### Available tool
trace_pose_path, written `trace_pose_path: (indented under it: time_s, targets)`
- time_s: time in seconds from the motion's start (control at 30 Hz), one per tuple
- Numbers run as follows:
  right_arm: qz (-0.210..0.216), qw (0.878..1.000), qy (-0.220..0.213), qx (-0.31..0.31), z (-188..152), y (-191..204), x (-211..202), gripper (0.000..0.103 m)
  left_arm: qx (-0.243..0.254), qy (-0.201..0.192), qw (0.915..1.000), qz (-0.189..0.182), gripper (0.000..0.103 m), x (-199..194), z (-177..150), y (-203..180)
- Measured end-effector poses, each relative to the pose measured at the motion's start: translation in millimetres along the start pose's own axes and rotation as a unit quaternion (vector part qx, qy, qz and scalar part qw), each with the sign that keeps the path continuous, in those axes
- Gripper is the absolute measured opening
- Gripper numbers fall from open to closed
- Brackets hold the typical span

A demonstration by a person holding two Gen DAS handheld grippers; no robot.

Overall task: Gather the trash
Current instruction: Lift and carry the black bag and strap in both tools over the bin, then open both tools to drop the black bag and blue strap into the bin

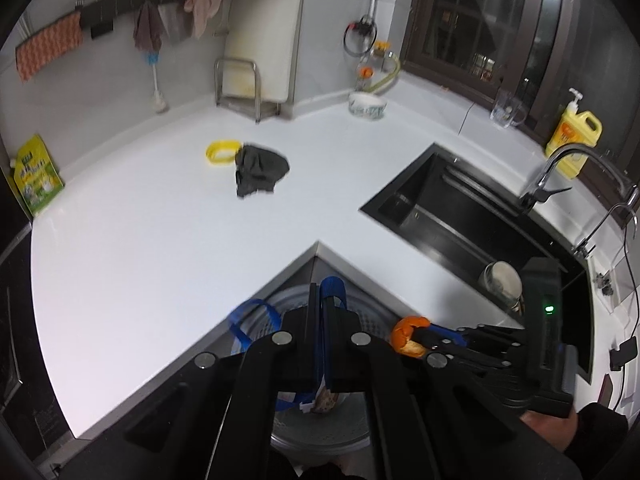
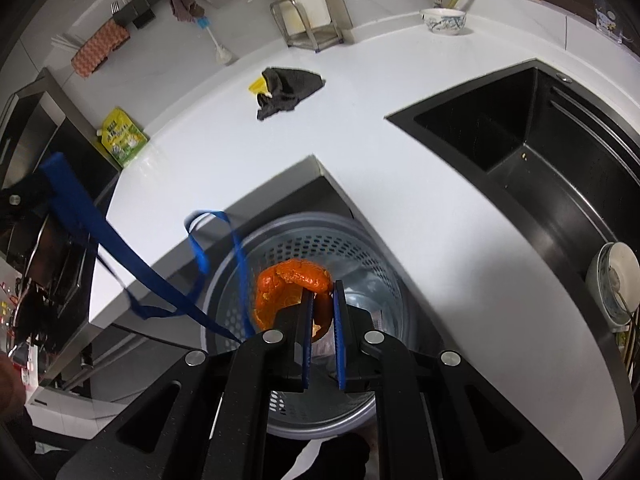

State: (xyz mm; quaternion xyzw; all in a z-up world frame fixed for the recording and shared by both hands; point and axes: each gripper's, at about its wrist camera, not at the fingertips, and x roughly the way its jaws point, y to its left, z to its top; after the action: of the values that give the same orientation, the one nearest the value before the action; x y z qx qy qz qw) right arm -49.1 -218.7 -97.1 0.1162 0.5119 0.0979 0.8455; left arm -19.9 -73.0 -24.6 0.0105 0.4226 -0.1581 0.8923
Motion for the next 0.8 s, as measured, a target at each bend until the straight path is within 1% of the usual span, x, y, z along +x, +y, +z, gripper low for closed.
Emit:
trace_pose_path:
  time_s: [0.2,0.53,0.57,0.6,0.63,0.67,0.7,0.73,0.77,0.8]
  targets:
    - [-0.001,1.000,0.025,-0.004,-8.8,1.6,16.3,0.009,-0.005,0.042,0.9991,0.005,0.002,34.3,-18.3,5.4]
    - [0.003,0.998,0.069,-0.011,-14.3,7.8,45.8,0.010,-0.008,0.094,0.9952,0.025,0.003,73.7,-43.1,21.4]
    - [0.000,0.997,0.073,-0.011,-14.8,8.4,47.7,0.010,-0.009,0.099,0.9947,0.027,0.003,75.7,-45.1,23.2]
    - [-0.001,0.997,0.073,-0.012,-15.0,9.3,48.5,0.014,-0.010,0.104,0.9942,0.029,0.003,77.2,-46.7,24.8]
    - [-0.002,0.997,0.074,-0.013,-15.1,10.1,48.6,0.020,-0.012,0.106,0.9938,0.031,0.003,78.3,-47.7,26.2]
    - [-0.002,0.997,0.073,-0.013,-15.0,10.2,48.2,0.024,-0.012,0.108,0.9934,0.035,0.006,78.9,-48.4,27.4]
    - [-0.003,0.997,0.072,-0.012,-14.5,10.1,47.7,0.034,-0.011,0.111,0.9929,0.040,0.008,79.5,-49.1,28.3]
    - [-0.005,0.998,0.069,-0.013,-14.1,10.0,46.6,0.040,-0.010,0.113,0.9925,0.045,0.015,80.4,-49.4,28.9]
    - [-0.006,0.998,0.066,-0.013,-13.5,9.8,45.8,0.040,-0.010,0.115,0.9921,0.049,0.028,80.8,-49.8,29.7]
    - [-0.006,0.998,0.066,-0.013,-12.9,9.3,45.5,0.040,-0.011,0.117,0.9915,0.055,0.037,80.9,-50.8,31.3]
